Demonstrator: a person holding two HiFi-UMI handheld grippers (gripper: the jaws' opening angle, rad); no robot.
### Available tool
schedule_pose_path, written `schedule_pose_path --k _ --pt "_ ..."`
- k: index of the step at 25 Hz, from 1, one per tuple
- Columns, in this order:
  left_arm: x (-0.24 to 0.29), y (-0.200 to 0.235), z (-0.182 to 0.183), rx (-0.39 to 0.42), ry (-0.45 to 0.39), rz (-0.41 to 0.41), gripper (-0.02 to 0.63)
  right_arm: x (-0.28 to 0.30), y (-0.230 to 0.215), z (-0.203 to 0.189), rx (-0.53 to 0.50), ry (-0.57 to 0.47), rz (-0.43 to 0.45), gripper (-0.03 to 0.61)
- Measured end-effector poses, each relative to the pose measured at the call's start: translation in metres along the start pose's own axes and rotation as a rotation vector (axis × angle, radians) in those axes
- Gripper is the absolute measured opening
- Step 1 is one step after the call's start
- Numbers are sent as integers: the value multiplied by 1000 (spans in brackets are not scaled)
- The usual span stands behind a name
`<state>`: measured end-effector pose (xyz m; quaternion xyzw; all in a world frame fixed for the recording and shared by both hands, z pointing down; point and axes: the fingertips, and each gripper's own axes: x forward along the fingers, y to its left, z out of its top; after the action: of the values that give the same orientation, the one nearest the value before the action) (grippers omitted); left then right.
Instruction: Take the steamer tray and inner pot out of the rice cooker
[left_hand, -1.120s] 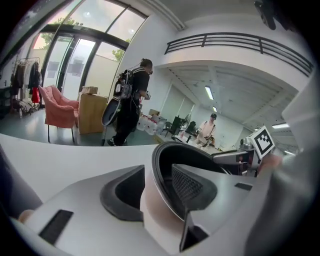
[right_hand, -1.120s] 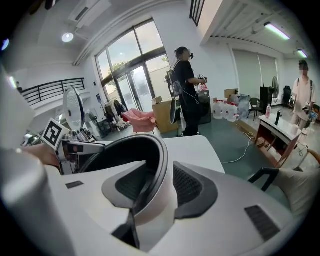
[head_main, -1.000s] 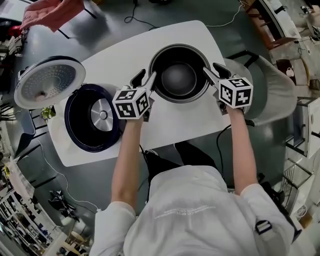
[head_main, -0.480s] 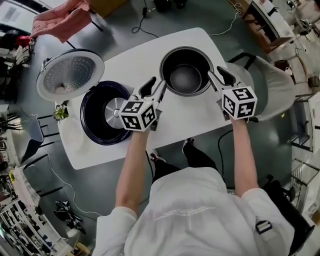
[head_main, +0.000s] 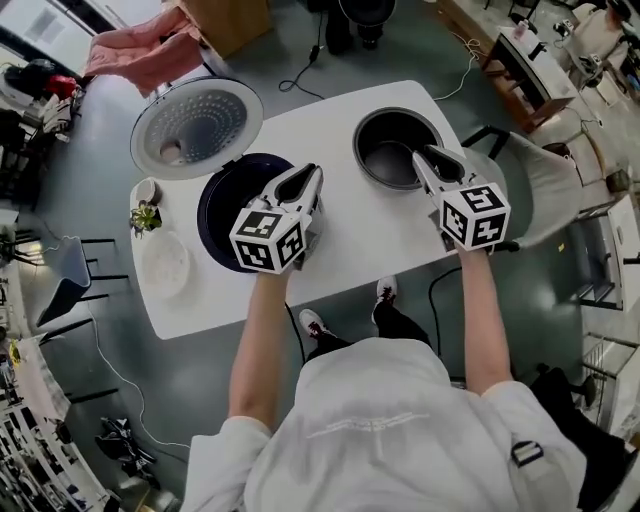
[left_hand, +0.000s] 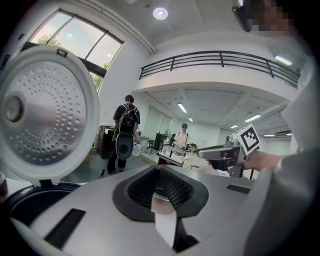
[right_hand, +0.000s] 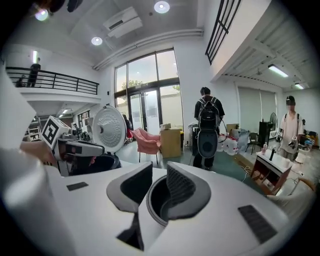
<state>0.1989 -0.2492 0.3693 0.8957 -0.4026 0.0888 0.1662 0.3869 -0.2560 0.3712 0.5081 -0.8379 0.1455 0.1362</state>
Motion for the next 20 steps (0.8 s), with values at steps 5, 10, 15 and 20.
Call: schedule_pose_path --k 5,10,15,20 --pt "-60 28 10 39 -17 36 15 -10 52 32 -57 -68 13 50" --pt "-112 57 24 44 -66 116 15 -7 98 48 -119 -89 86 28" --pt "-150 75 41 77 -109 204 15 2 134 68 -190 -115 160 26" --pt "-179 85 56 147 -127 271 15 13 161 87 -252 -139 206 26"
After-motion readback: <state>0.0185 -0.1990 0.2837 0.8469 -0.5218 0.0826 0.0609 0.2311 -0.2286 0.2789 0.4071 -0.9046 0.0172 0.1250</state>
